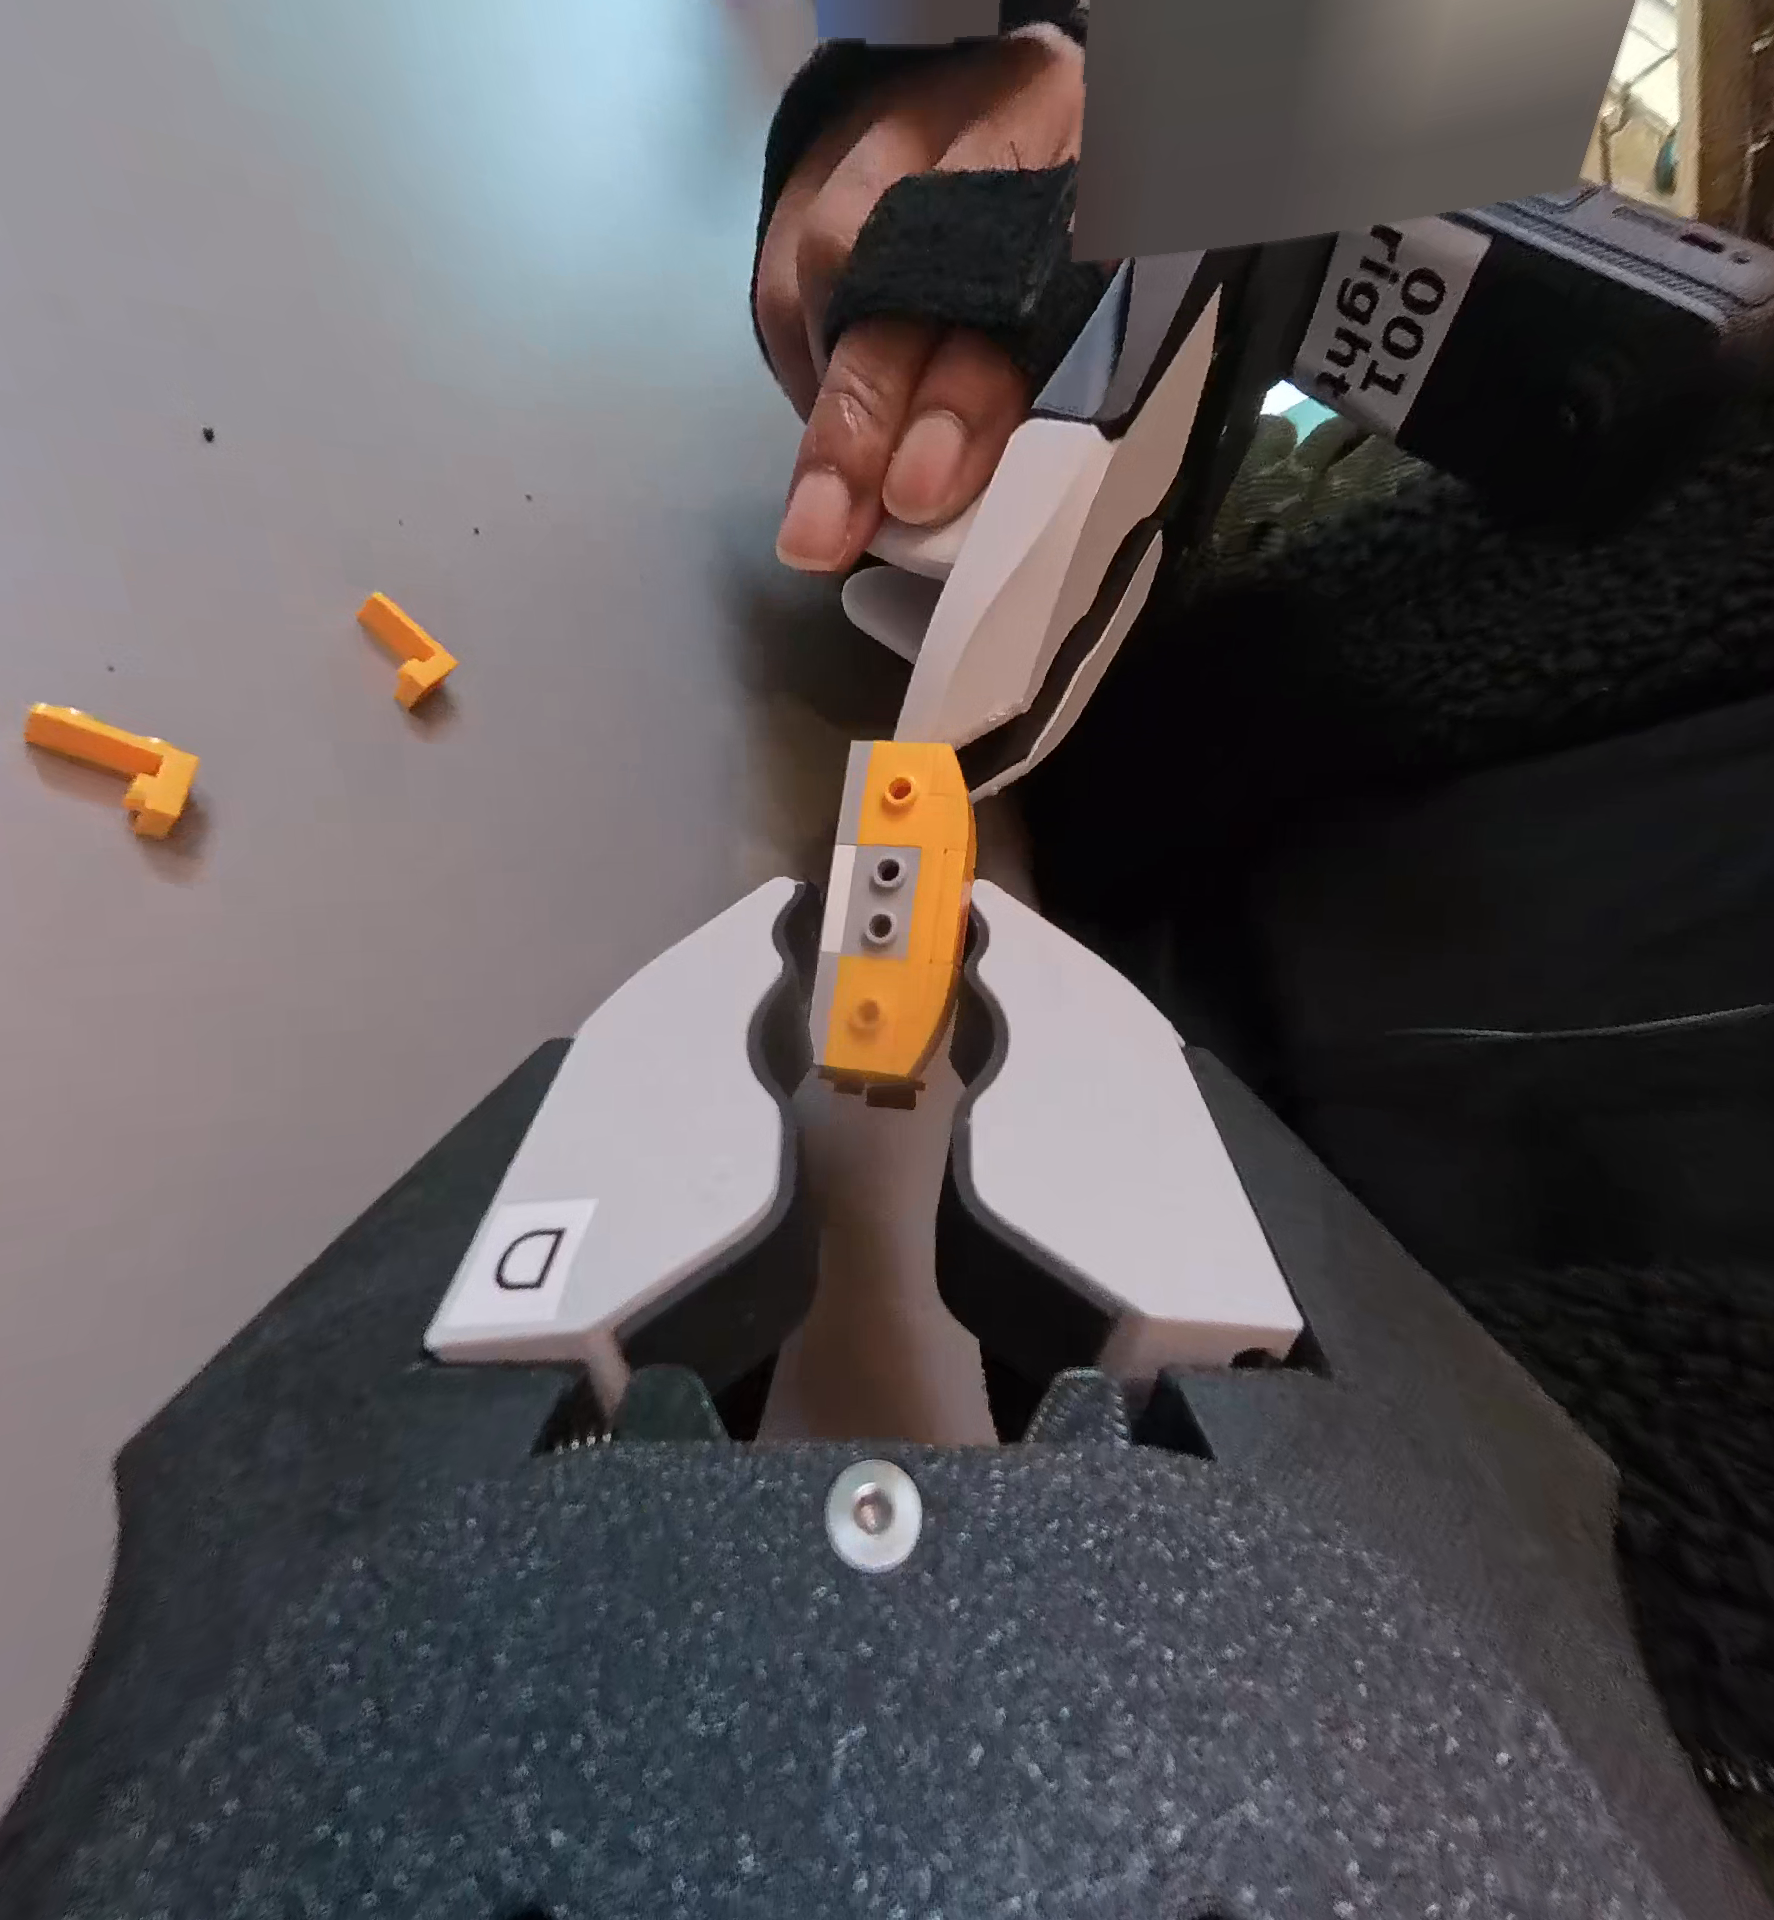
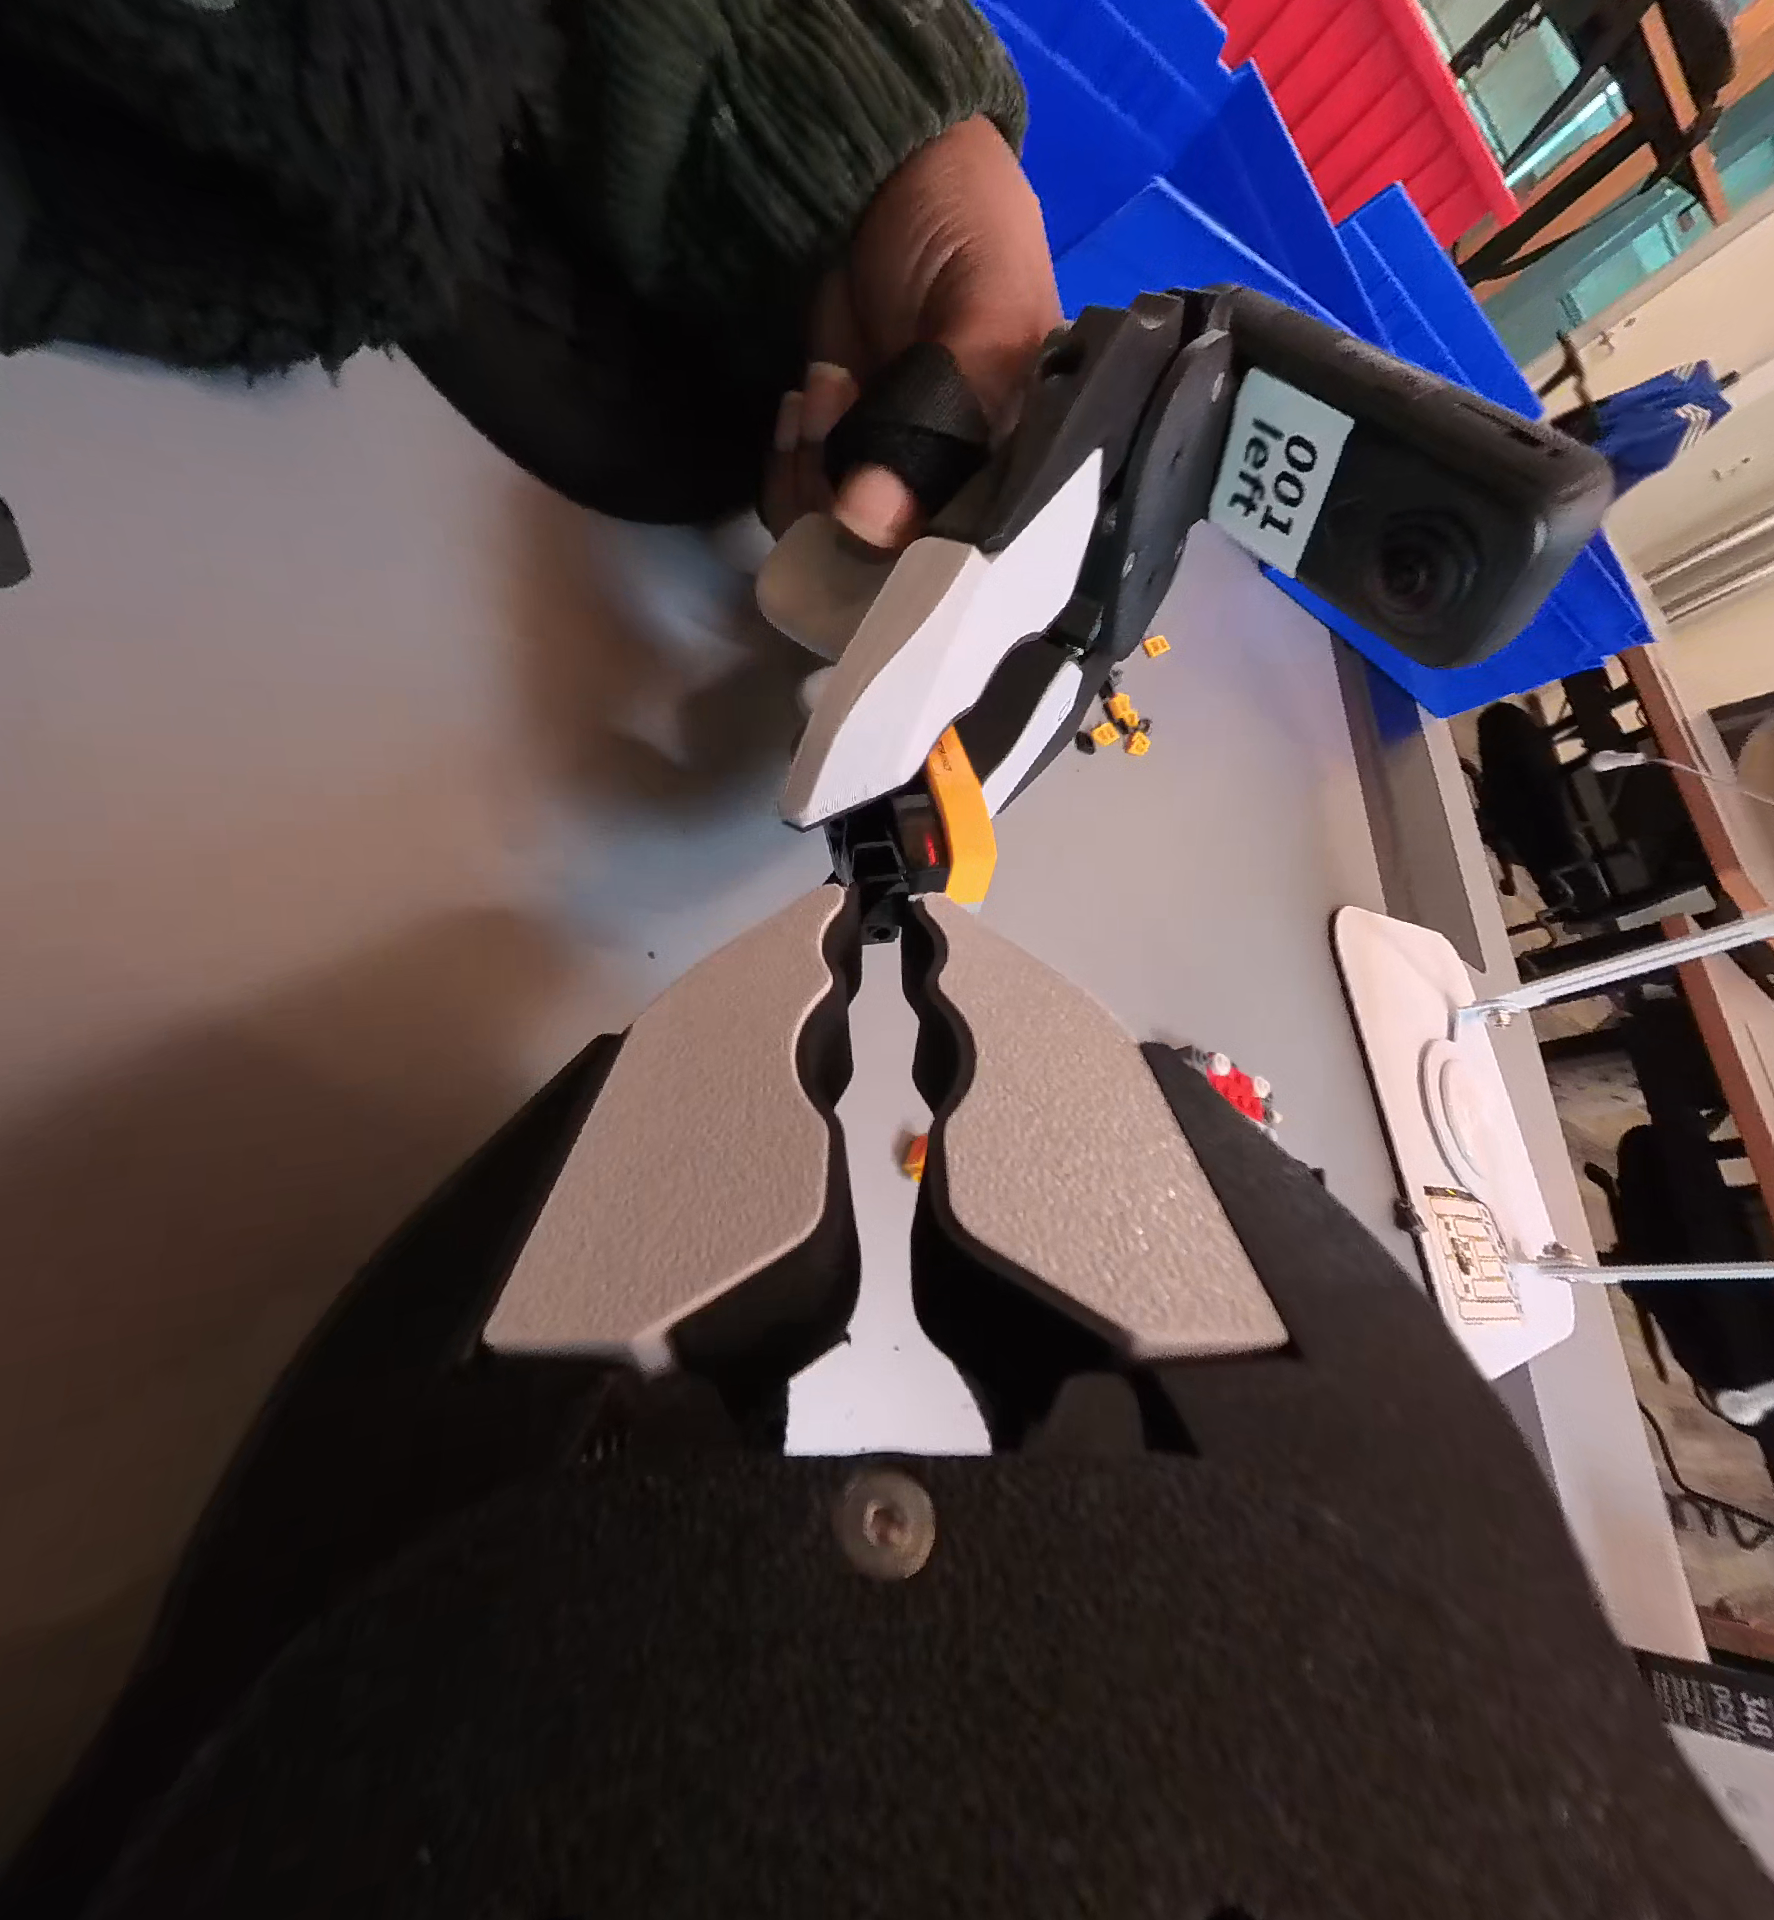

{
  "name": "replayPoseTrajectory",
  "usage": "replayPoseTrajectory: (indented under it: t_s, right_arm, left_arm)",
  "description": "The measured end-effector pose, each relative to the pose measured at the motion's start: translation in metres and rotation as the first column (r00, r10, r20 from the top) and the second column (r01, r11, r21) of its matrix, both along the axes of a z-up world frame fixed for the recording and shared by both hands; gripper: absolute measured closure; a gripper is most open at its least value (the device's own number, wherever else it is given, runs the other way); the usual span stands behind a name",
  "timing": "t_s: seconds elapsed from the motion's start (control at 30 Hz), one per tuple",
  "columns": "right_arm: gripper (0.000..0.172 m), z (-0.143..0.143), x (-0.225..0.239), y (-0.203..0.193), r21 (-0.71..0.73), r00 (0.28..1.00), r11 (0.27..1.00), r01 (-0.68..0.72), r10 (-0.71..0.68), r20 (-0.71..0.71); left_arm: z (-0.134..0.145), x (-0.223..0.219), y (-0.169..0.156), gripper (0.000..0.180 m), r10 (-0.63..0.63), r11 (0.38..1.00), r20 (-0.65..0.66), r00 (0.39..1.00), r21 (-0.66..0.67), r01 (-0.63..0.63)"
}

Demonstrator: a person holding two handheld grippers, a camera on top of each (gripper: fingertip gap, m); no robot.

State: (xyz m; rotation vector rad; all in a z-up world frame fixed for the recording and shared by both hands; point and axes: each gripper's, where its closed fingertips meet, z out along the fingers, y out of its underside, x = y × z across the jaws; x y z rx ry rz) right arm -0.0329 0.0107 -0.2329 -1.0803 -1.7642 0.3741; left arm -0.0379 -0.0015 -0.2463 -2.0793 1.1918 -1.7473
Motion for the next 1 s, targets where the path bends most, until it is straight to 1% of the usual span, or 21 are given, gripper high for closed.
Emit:
replayPoseTrajectory:
  t_s: [0.03,0.07,0.1,0.13,0.17,0.2,0.23,0.3,0.37,0.4,0.47,0.53,0.67,0.77,0.87,0.93,1.0]
  right_arm:
    - [0.164,0.002,0.0,0.001,-0.002,1.0,1.0,0.005,-0.005,-0.007]
    - [0.165,0.005,0.002,0.003,-0.001,1.0,1.0,0.017,-0.017,-0.015]
    - [0.165,0.012,0.006,0.007,-0.005,0.998,0.999,0.04,-0.04,-0.044]
    - [0.166,0.021,0.013,0.012,-0.032,0.994,0.997,0.065,-0.067,-0.082]
    - [0.166,0.025,0.019,0.014,-0.064,0.992,0.995,0.075,-0.081,-0.097]
    - [0.165,0.021,0.02,0.016,-0.074,0.993,0.993,0.088,-0.093,-0.076]
    - [0.165,0.011,0.019,0.018,-0.081,0.994,0.991,0.102,-0.106,-0.04]
    - [0.165,-0.009,0.014,0.024,-0.123,0.99,0.983,0.139,-0.139,0.013]
    - [0.164,-0.028,0.012,0.029,-0.18,0.983,0.967,0.178,-0.167,0.072]
    - [0.162,-0.033,0.011,0.031,-0.195,0.981,0.963,0.189,-0.177,0.078]
    - [0.15,-0.037,0.008,0.033,-0.233,0.978,0.951,0.204,-0.188,0.087]
    - [0.143,-0.037,0.005,0.03,-0.284,0.98,0.938,0.198,-0.185,0.074]
    - [0.137,-0.036,0.004,0.032,-0.316,0.979,0.926,0.205,-0.195,0.062]
    - [0.132,-0.033,-0.001,0.026,-0.362,0.983,0.914,0.181,-0.179,0.04]
    - [0.129,-0.028,-0.008,0.022,-0.387,0.985,0.907,0.164,-0.173,0.013]
    - [0.128,-0.021,-0.009,0.022,-0.409,0.983,0.899,0.156,-0.18,-0.021]
    - [0.129,-0.013,-0.009,0.022,-0.43,0.981,0.892,0.141,-0.183,-0.059]
  left_arm:
    - [0.002,0.0,0.001,0.156,0.004,1.0,0.01,1.0,-0.01,-0.003]
    - [-0.002,-0.003,0.005,0.157,0.02,1.0,-0.018,1.0,-0.004,-0.02]
    - [-0.013,-0.013,0.017,0.157,0.073,0.997,-0.073,0.995,0.03,-0.071]
    - [-0.009,-0.023,0.026,0.157,0.122,0.992,-0.041,0.992,-0.019,-0.123]
    - [-0.001,-0.029,0.031,0.157,0.149,0.988,0.004,0.989,-0.039,-0.149]
    - [0.001,-0.031,0.035,0.157,0.167,0.986,0.003,0.986,0.004,-0.167]
    - [0.006,-0.028,0.036,0.157,0.169,0.985,0.023,0.985,0.025,-0.169]
    - [0.014,-0.018,0.032,0.157,0.147,0.989,0.06,0.987,0.02,-0.149]
    - [0.014,-0.015,0.03,0.157,0.146,0.989,0.071,0.987,0.01,-0.147]
    - [0.013,-0.015,0.031,0.157,0.158,0.987,0.074,0.985,-0.018,-0.158]
    - [0.011,-0.015,0.031,0.157,0.169,0.985,0.074,0.983,-0.056,-0.165]
    - [0.009,-0.014,0.032,0.157,0.177,0.983,0.072,0.981,-0.066,-0.173]
    - [0.005,-0.013,0.036,0.157,0.2,0.977,0.057,0.978,-0.079,-0.196]
    - [0.006,-0.006,0.032,0.157,0.185,0.981,0.068,0.98,-0.078,-0.18]
    - [-0.004,0.003,0.023,0.157,0.143,0.988,0.01,0.99,-0.055,-0.142]
    - [-0.019,0.003,0.024,0.157,0.153,0.988,-0.076,0.985,-0.018,-0.155]
    - [-0.02,0.002,0.027,0.157,0.173,0.984,-0.087,0.981,-0.019,-0.175]
